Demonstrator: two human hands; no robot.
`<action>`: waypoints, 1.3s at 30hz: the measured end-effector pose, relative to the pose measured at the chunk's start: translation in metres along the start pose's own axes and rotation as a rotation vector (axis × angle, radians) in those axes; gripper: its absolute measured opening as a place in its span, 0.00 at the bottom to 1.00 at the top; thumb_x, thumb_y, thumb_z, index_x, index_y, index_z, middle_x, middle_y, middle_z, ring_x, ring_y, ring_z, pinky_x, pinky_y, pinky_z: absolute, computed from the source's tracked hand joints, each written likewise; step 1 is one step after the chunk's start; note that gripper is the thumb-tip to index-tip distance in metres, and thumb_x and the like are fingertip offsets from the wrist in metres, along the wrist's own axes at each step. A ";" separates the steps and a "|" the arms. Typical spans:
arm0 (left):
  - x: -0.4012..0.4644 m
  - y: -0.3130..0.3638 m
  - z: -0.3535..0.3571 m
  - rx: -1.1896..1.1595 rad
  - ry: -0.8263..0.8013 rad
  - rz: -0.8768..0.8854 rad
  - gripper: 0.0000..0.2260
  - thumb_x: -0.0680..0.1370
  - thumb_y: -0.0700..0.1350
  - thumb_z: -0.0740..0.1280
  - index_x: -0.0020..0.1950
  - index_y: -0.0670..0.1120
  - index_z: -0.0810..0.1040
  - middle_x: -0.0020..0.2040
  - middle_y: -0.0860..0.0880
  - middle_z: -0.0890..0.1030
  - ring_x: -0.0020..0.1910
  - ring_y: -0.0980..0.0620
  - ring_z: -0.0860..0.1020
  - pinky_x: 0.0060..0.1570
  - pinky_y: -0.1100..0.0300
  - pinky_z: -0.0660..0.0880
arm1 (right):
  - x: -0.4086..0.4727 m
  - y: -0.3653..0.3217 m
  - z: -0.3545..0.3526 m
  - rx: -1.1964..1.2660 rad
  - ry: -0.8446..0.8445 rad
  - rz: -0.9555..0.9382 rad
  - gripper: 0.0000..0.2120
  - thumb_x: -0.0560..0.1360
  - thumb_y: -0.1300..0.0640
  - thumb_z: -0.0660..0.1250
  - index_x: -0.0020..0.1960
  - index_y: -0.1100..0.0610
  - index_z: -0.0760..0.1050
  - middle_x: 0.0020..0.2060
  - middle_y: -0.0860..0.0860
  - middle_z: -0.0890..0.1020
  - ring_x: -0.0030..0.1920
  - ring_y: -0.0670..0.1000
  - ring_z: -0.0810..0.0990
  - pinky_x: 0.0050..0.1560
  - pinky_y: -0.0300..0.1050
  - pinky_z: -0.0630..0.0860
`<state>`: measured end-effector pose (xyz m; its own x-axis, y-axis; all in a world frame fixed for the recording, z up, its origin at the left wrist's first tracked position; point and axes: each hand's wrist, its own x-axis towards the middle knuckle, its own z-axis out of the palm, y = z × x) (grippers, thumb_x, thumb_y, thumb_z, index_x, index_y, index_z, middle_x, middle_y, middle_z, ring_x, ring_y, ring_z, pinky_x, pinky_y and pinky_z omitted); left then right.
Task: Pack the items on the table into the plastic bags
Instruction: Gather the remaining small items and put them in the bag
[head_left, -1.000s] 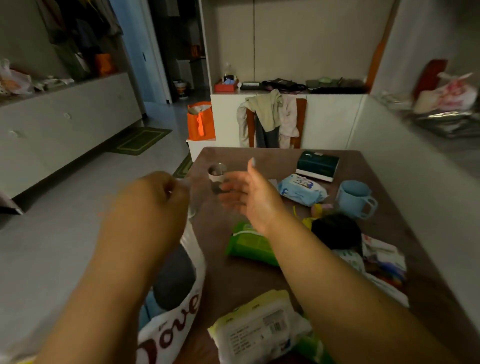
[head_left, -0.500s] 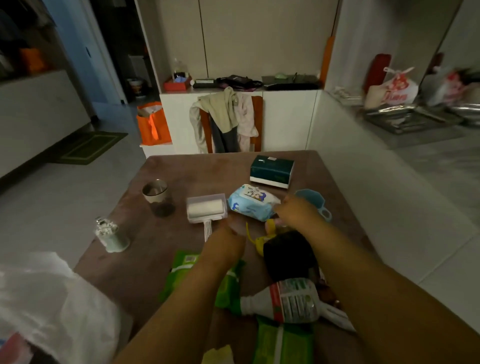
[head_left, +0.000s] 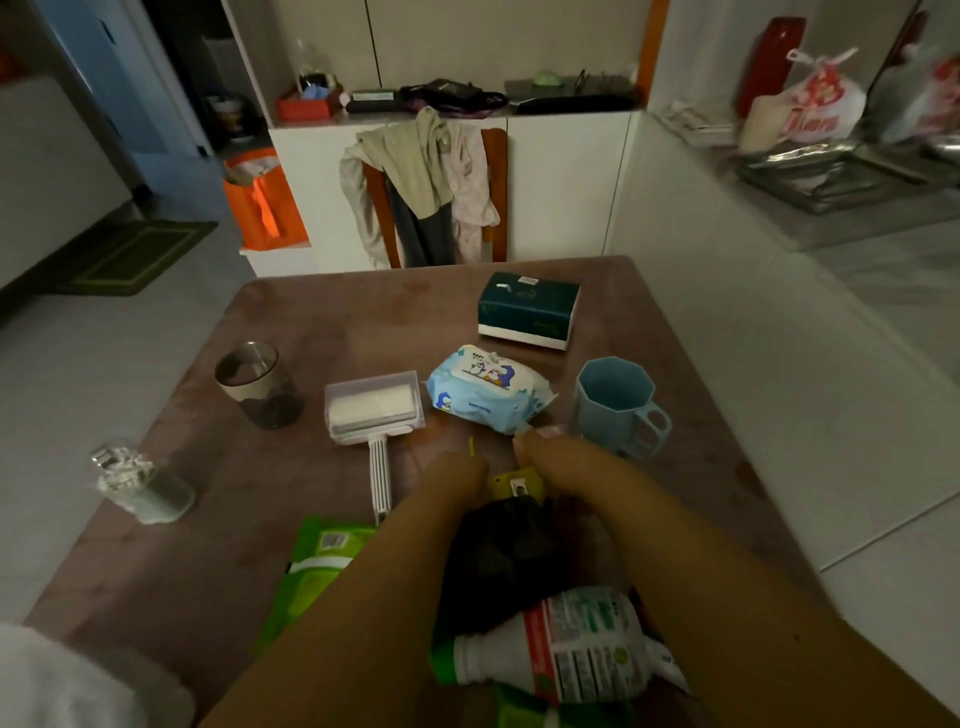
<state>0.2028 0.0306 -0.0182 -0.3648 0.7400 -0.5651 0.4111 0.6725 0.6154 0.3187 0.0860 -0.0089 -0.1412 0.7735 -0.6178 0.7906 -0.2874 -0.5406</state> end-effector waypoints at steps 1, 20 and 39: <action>0.003 0.000 0.001 -0.039 -0.006 -0.026 0.18 0.80 0.42 0.61 0.68 0.36 0.70 0.67 0.38 0.73 0.66 0.40 0.72 0.66 0.53 0.68 | 0.002 -0.001 0.002 0.014 0.018 -0.005 0.32 0.75 0.37 0.52 0.70 0.57 0.67 0.68 0.58 0.72 0.64 0.59 0.73 0.66 0.53 0.70; 0.003 -0.023 -0.021 -0.988 -0.164 -0.109 0.05 0.73 0.42 0.72 0.43 0.44 0.77 0.31 0.47 0.79 0.25 0.54 0.78 0.23 0.64 0.75 | -0.004 -0.008 -0.005 -0.378 0.310 -0.192 0.21 0.75 0.51 0.62 0.66 0.56 0.68 0.59 0.56 0.75 0.52 0.55 0.78 0.48 0.46 0.76; -0.008 -0.025 -0.035 -1.203 -0.080 -0.185 0.08 0.81 0.49 0.59 0.50 0.47 0.75 0.43 0.44 0.77 0.38 0.47 0.75 0.38 0.51 0.73 | -0.006 -0.015 0.010 -0.433 0.220 -0.175 0.29 0.70 0.45 0.68 0.67 0.56 0.68 0.60 0.54 0.77 0.57 0.54 0.77 0.49 0.45 0.74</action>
<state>0.1660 0.0083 -0.0094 -0.2658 0.6585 -0.7041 -0.6929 0.3773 0.6144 0.3013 0.0801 -0.0028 -0.2017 0.9031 -0.3791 0.9472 0.0813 -0.3102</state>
